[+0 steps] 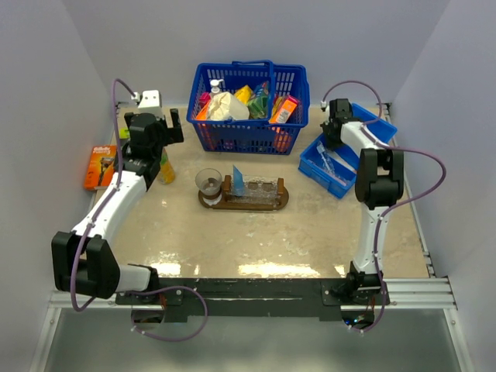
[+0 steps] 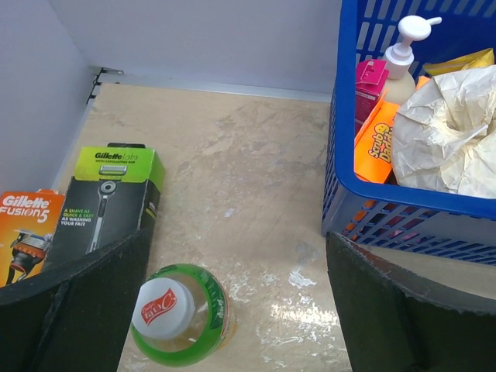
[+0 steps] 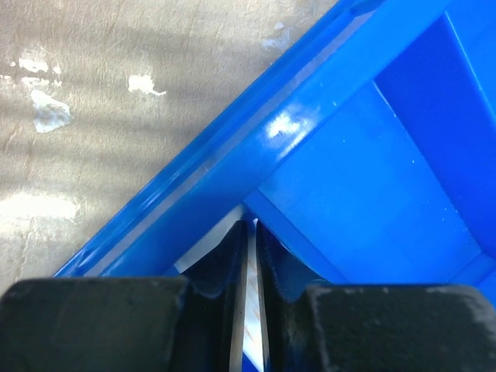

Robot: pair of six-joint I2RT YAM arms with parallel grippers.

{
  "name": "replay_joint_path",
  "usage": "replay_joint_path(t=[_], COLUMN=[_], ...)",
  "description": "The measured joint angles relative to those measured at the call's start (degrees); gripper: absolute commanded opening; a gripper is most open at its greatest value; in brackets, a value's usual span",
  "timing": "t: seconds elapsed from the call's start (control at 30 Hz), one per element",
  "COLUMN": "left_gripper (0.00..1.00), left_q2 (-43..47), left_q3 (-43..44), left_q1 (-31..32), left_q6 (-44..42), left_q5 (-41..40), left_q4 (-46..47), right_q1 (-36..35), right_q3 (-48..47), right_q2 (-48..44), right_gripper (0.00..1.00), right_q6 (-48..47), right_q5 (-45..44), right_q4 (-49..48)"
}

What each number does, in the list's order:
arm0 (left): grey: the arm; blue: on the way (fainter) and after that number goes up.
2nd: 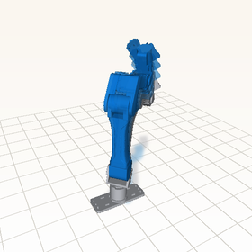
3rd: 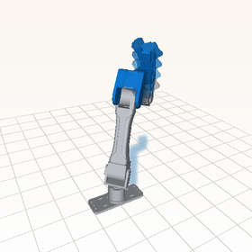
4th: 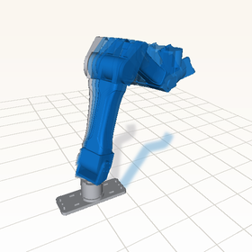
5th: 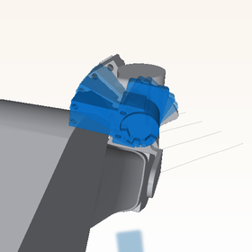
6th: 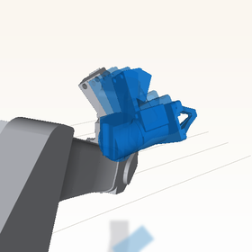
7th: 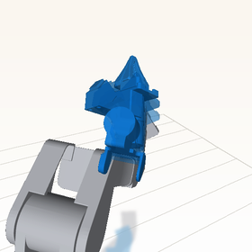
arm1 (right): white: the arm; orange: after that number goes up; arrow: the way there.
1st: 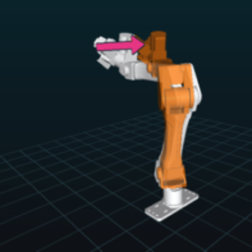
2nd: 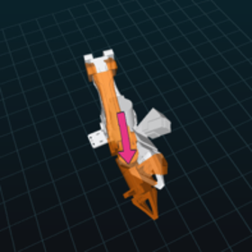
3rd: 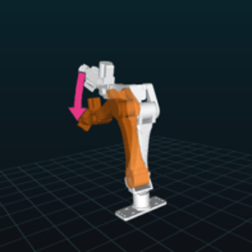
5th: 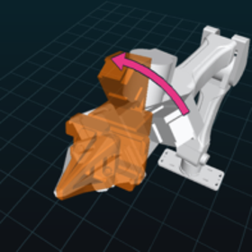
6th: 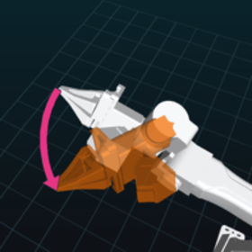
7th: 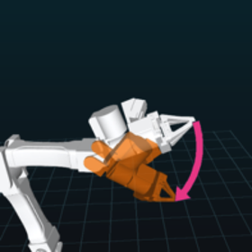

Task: Prepare toiletry sets of a toothbrush and toothpaste on the tray

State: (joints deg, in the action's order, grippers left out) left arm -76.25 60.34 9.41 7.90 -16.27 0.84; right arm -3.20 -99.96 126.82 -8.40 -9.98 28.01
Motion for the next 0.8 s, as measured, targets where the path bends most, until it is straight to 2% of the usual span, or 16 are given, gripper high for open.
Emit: replay_joint_path(t=[0.1,0.33,0.43,0.7,0.8], left_gripper=[1.00,1.00,1.00,1.00,1.00], left_q2=[-0.33,-0.72,-0.72,-1.27,-1.99], left_q3=[0.00,0.00,0.00,0.24,0.63], left_q1=[-0.13,-0.39,-0.39,-0.42,-0.42], left_q6=[0.02,0.07,0.09,0.46,0.48], left_q5=[0.02,0.20,0.20,0.22,0.22], left_q4=[-0.02,-0.11,-0.13,-0.15,-0.17], right_q1=[0.15,1.42,2.03,2.51,2.54], right_q3=[-0.11,-3.67,-4.61,-5.51,-6.80], right_q2=[-0.37,-0.44,-0.42,1.81,2.43], right_gripper=[0.19,0.42,0.47,0.49,0.45], right_q6=[0.59,1.86,1.75,1.11,0.76], right_q5=[0.66,5.29,6.73,9.99,10.97], right_q4=[0.87,5.70,7.54,10.10,11.13])
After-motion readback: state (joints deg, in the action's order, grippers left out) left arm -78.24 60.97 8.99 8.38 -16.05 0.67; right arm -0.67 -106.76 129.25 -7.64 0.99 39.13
